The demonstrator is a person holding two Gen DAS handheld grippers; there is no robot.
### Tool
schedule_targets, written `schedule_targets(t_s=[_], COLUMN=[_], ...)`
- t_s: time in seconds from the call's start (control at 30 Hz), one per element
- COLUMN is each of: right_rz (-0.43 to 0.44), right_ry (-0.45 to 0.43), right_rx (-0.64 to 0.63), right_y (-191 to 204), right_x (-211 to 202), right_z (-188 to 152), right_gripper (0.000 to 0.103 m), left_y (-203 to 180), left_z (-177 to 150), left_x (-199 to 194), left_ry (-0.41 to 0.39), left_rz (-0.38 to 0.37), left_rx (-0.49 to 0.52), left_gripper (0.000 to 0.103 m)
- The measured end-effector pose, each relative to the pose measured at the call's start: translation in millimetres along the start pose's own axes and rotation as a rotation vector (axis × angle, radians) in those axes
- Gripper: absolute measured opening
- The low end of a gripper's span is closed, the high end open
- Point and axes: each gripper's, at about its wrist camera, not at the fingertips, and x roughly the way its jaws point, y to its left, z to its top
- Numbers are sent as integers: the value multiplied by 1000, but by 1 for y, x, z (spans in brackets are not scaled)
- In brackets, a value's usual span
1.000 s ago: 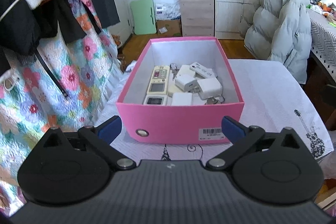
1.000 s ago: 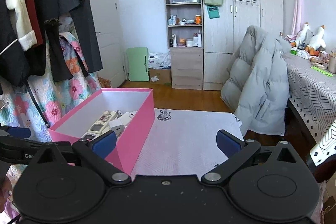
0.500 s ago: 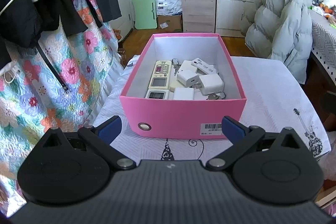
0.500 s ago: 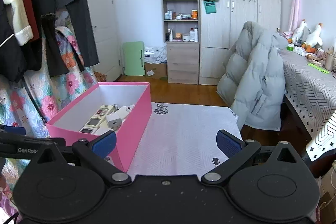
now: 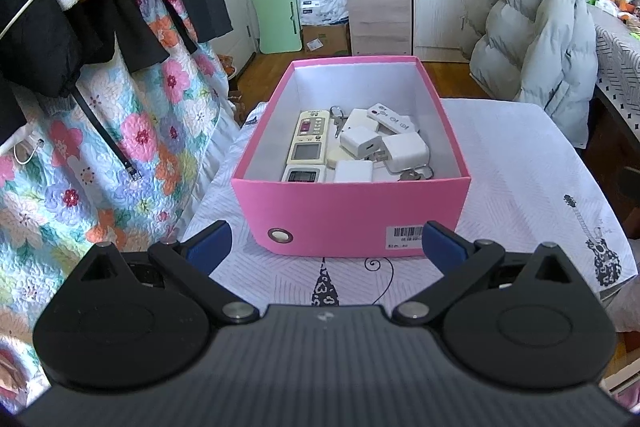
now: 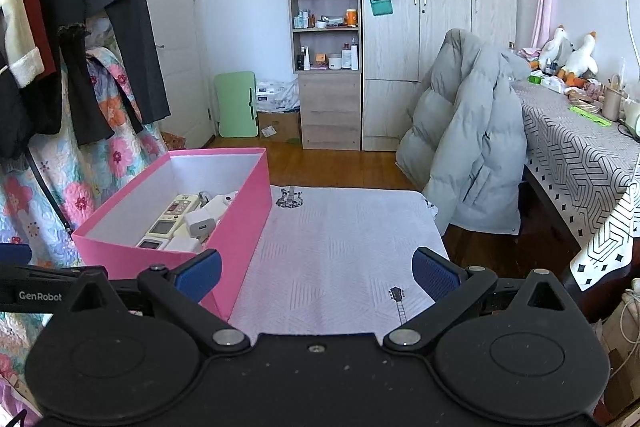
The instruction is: Organize rigid objects
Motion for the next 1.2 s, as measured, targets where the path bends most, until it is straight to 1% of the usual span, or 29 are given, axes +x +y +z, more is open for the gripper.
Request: schedule_targets(t_s=[0.17, 0.43, 0.63, 0.9, 1.2], right_rz=[-29, -26, -23, -24, -33], right_ry=[16, 16, 3, 6, 10], right_rx=[17, 15, -13, -24, -15], right_y=[0, 0, 4, 6, 3], right_x=[3, 2, -2, -3, -1], right_z=[2, 0, -1, -1, -1], right_gripper=[103, 103, 103, 103, 103], left_y=[5, 10, 5, 4, 5], left_z=[-2, -1, -2, -3, -3], left_x=[6, 7, 4, 1, -1], left_ry=[17, 26, 7, -3, -5], left_rz=[19, -12, 16, 26, 17], left_rx=[0, -21, -1, 6, 8], left_gripper=[103, 103, 103, 103, 103])
